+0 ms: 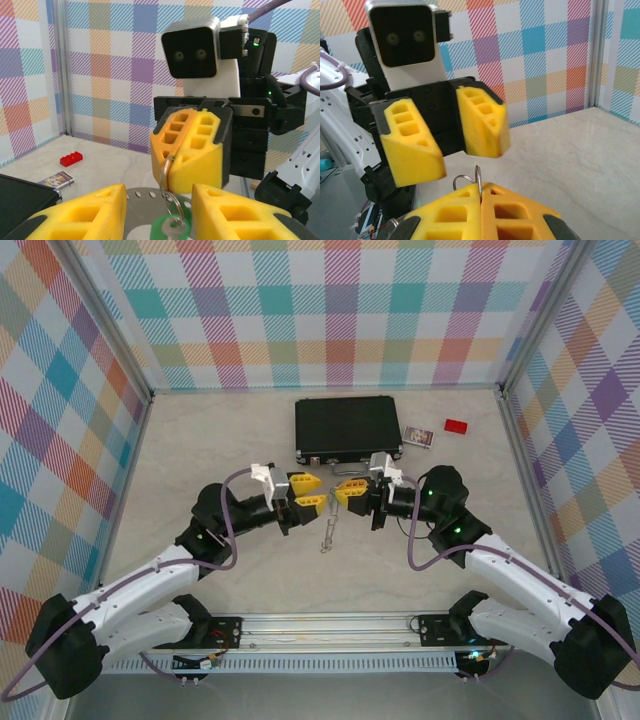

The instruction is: Put the keys on the keyring

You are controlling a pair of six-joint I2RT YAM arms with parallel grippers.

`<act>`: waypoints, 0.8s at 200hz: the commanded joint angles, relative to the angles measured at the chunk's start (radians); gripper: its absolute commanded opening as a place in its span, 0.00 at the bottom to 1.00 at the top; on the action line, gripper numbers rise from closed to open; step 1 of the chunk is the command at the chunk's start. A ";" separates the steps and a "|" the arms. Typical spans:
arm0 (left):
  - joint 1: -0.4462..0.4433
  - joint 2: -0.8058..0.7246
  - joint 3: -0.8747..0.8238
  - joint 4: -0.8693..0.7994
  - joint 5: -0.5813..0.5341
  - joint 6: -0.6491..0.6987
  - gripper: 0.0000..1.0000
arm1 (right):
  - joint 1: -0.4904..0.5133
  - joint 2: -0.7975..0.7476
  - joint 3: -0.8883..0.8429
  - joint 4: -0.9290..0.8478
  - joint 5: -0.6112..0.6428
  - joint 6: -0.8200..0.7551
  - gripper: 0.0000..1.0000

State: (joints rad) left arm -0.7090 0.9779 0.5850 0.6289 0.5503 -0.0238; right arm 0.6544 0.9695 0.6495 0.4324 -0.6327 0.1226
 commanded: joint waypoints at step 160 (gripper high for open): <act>0.009 0.082 0.049 0.092 0.138 -0.039 0.00 | -0.002 -0.005 0.009 0.038 -0.017 -0.003 0.00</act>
State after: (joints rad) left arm -0.7036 1.0725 0.6201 0.6785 0.6643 -0.0708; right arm 0.6491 0.9730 0.6495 0.4297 -0.6449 0.1200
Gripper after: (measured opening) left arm 0.046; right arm 0.047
